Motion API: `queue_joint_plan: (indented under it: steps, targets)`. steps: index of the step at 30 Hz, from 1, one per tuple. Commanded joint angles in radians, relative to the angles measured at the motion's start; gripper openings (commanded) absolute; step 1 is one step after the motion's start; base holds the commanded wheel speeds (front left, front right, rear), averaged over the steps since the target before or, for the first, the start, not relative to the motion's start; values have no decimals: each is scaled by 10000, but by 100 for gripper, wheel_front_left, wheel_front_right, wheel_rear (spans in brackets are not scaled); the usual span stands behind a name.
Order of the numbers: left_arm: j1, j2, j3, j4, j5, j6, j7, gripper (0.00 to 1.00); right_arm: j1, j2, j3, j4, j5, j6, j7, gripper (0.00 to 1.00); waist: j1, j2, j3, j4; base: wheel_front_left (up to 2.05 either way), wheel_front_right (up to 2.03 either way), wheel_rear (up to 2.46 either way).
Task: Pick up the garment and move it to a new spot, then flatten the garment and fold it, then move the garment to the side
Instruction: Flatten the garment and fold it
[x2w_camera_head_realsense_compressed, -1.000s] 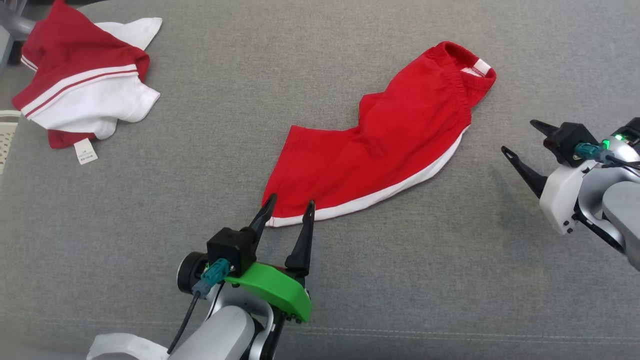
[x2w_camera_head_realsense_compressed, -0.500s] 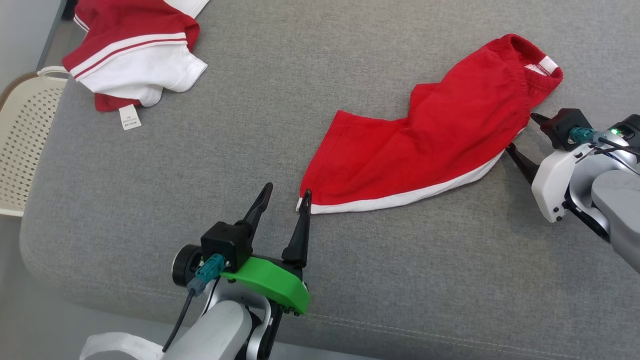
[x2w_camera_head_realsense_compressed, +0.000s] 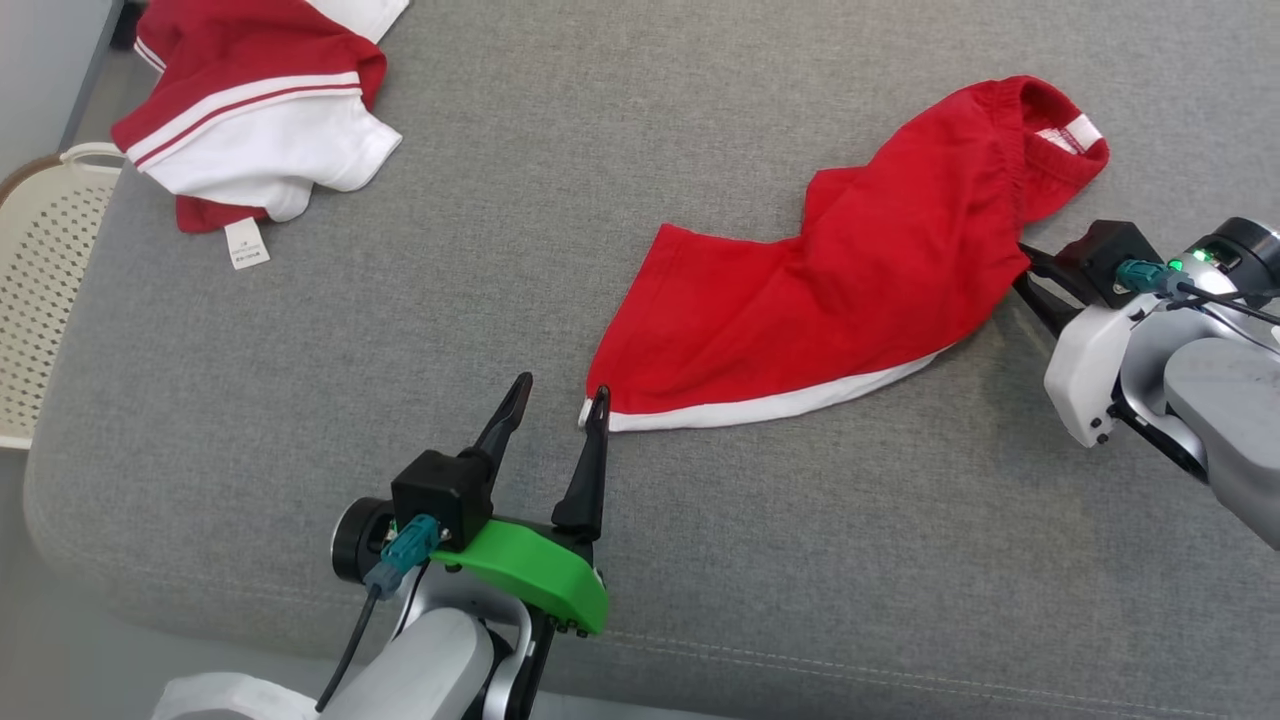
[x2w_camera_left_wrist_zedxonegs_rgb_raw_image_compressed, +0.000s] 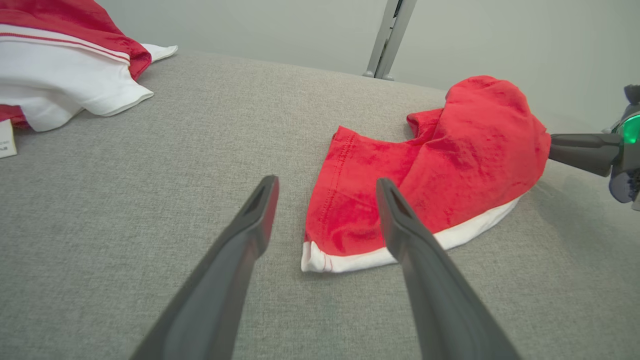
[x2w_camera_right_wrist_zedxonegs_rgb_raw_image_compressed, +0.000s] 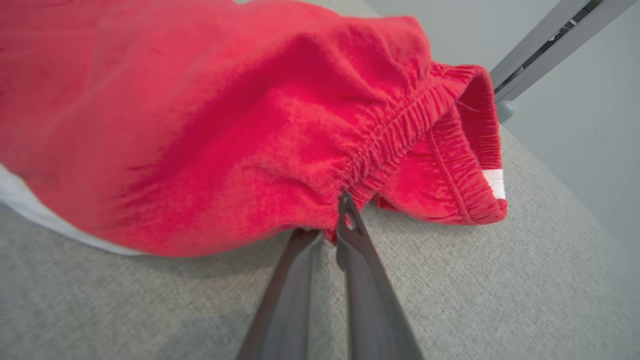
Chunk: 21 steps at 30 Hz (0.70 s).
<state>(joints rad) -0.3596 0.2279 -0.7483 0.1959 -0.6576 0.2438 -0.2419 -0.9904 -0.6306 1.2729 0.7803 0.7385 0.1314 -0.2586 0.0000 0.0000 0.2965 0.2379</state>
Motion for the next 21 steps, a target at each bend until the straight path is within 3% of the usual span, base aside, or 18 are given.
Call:
queue_joint_plan:
  steps: [1,10,21]
  targets:
    - [81,47,6,-27,31,45,0,100,44,-74,17,-44,-3,-13,-71,0,0,0,-109,-162,0,0,0]
    - [376,286,106,-126,-82,210,10,100,551,-637,83,-1332,564,-14,194,0,0,0,-611,-979,0,0,0]
    - [714,505,283,-289,-288,320,-17,100,1260,-2374,84,-4343,2305,-14,3123,0,0,0,-1028,-1597,0,0,0]
